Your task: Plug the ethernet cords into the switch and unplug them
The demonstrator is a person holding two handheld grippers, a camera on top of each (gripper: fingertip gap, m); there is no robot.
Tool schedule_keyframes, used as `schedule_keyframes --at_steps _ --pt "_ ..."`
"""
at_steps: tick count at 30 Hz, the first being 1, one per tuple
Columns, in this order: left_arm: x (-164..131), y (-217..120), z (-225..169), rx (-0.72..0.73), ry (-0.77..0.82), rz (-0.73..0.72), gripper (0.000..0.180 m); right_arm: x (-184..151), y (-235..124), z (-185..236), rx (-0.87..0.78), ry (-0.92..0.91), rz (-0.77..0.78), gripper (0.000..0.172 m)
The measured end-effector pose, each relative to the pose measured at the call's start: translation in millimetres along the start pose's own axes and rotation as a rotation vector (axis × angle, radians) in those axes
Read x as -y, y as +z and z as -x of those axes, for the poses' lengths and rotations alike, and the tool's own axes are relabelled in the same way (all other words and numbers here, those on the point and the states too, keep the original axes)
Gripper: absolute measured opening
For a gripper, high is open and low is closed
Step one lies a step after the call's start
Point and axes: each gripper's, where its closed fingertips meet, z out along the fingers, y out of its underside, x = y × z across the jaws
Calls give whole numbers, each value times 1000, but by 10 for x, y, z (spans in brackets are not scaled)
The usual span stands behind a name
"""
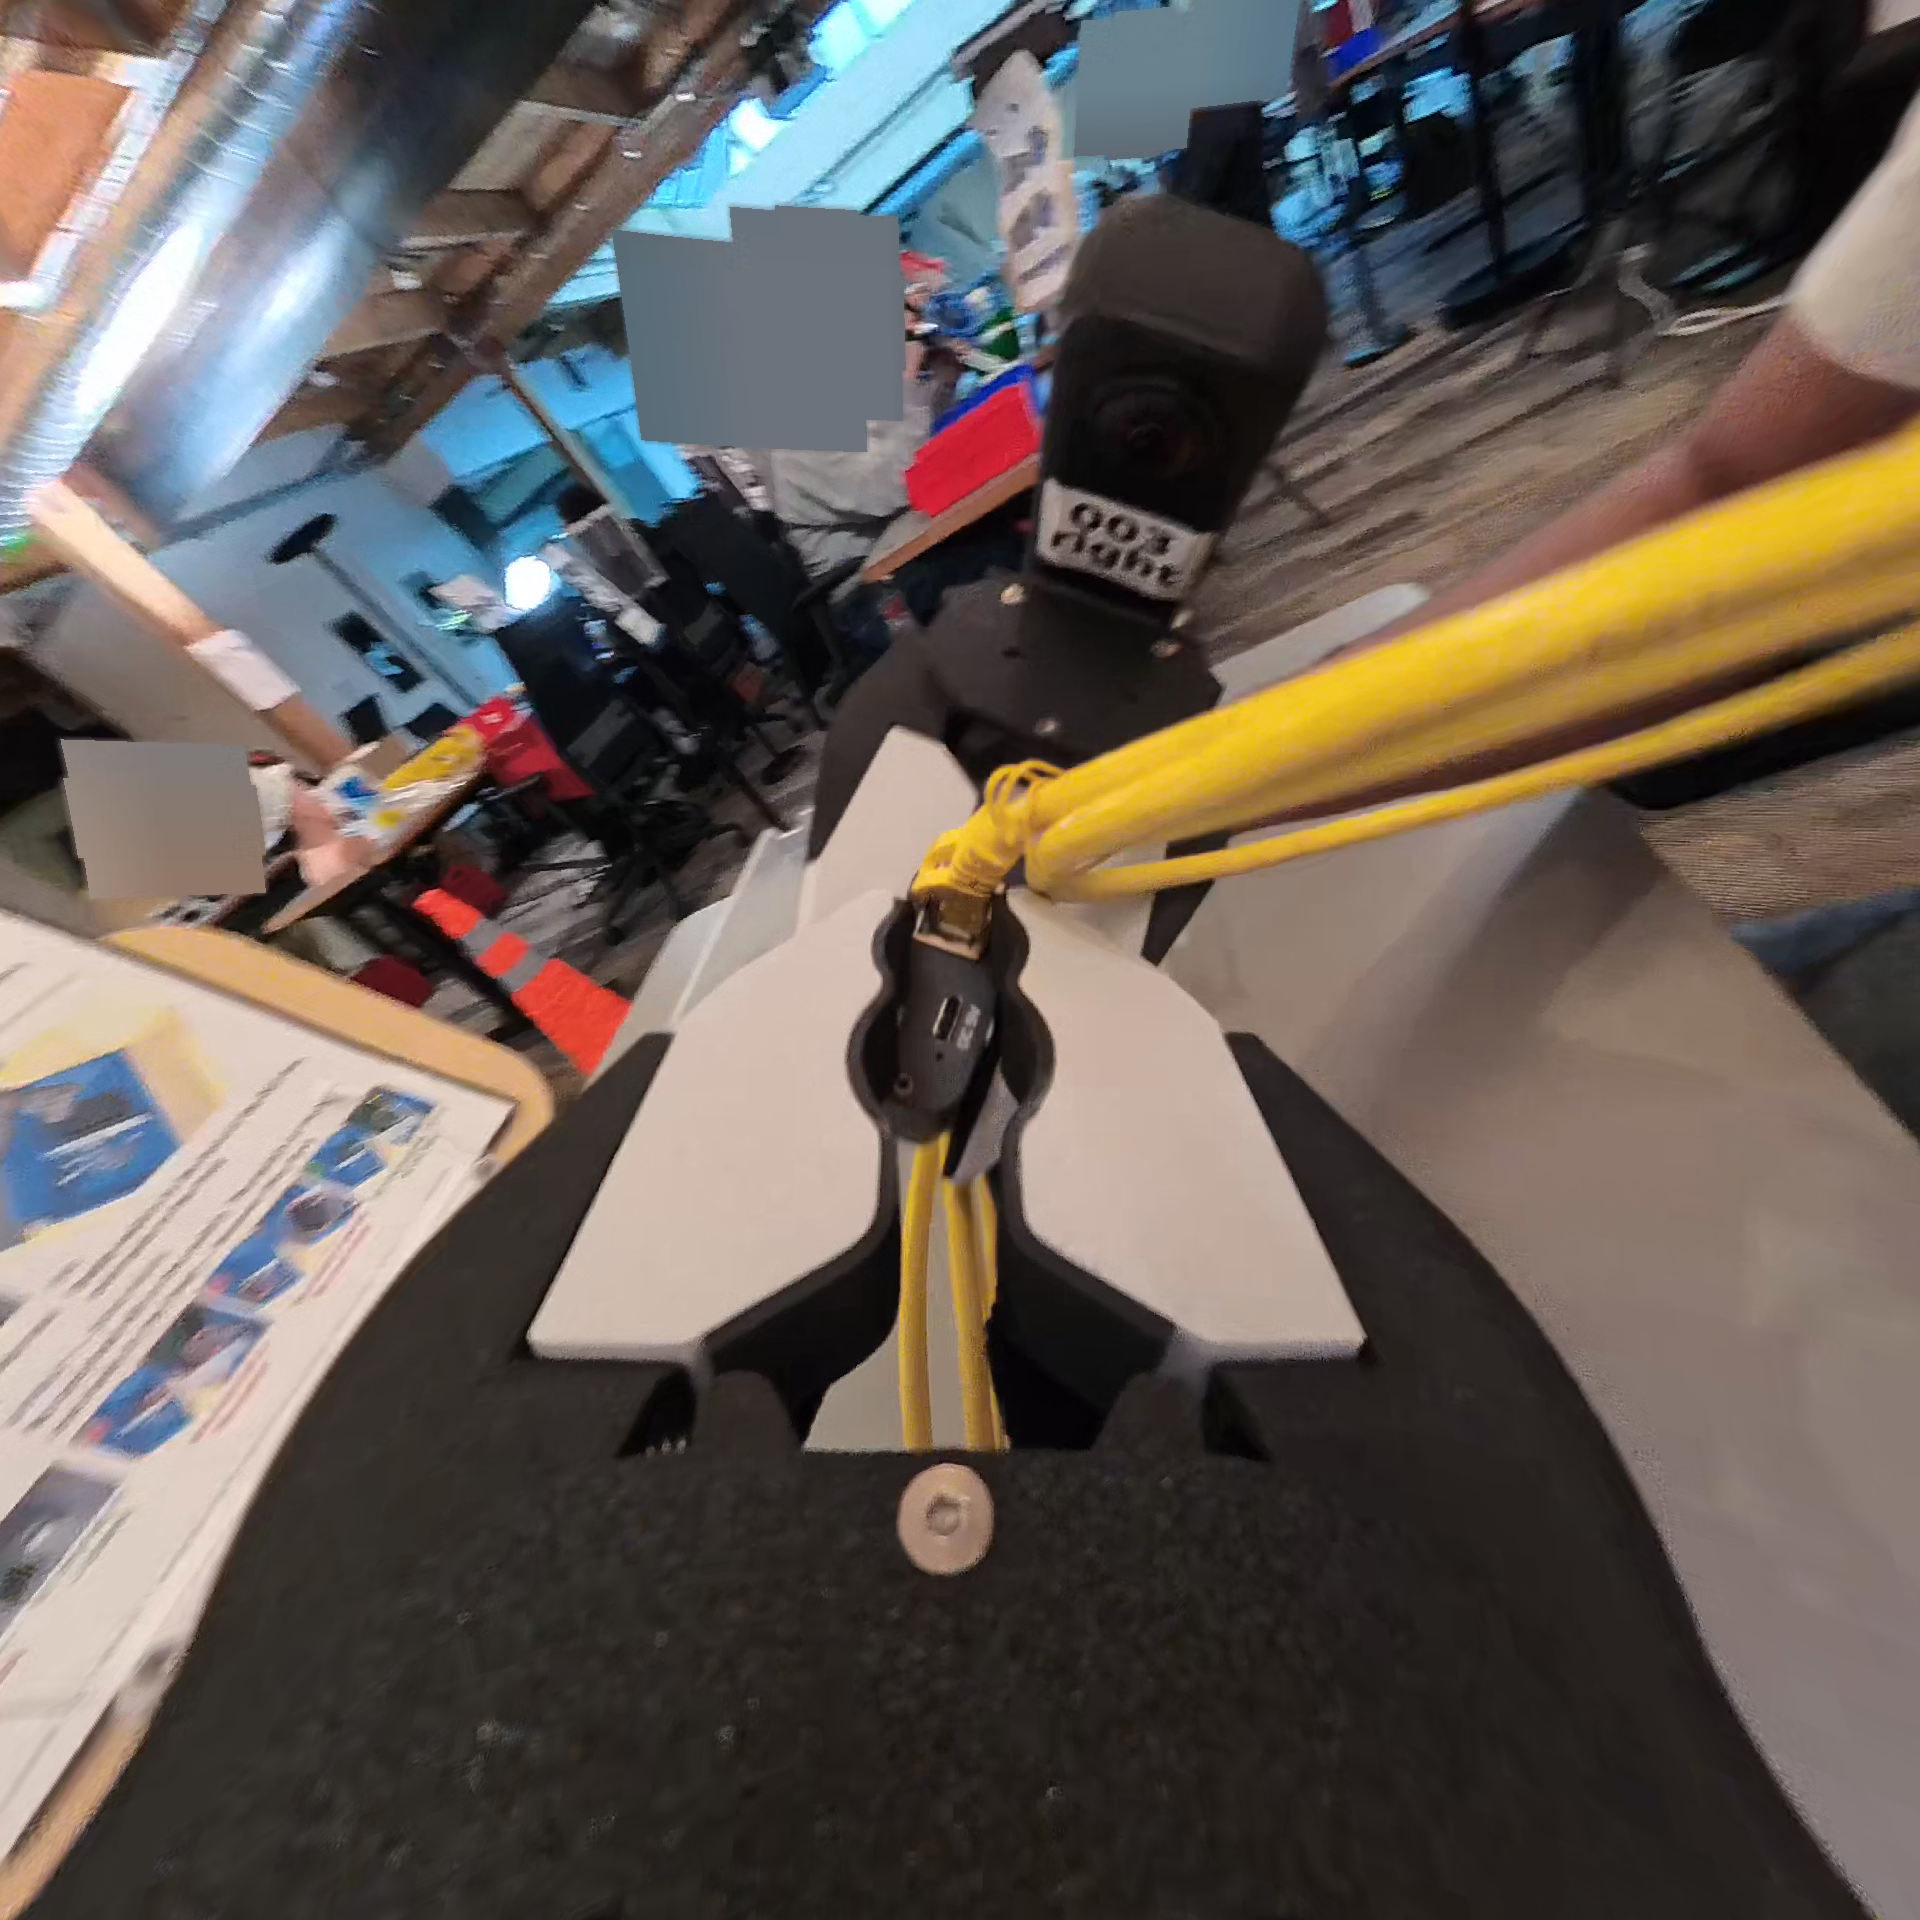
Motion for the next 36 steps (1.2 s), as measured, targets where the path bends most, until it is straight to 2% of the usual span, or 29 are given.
schedule_keyframes --at_steps 2,5,8,10,12,15,17,21,26,30,36 --pt "-109 -72 68 82 1 67 18 -27 -41 -62 -27 -27 23 25" --pt "-356 -249 113 104 -167 225 25 -80 -99 -158 -70 -58 63 25" --pt "-413 -461 349 206 -314 239 28 -126 -107 -183 -88 -107 106 25" --pt "-343 -555 481 239 -413 226 28 -147 -89 -179 -92 -124 126 25" --pt "-214 -568 559 243 -514 225 37 -178 -65 -176 -103 -149 152 25" --pt "-10 -436 527 200 -662 245 50 -227 -34 -179 -129 -199 197 25" --pt "0 -306 417 165 -733 333 52 -245 -22 -188 -147 -225 214 25" --pt "-168 -109 267 189 -704 509 42 -271 -12 -213 -189 -287 257 25" --pt "-310 -12 60 131 -718 624 33 -285 -26 -253 -216 -299 288 25" --pt "-348 -21 80 161 -716 644 19 -289 -38 -275 -224 -307 293 25" --pt "-376 -13 77 183 -686 665 14 -342 -5 -243 -215 -334 322 25"
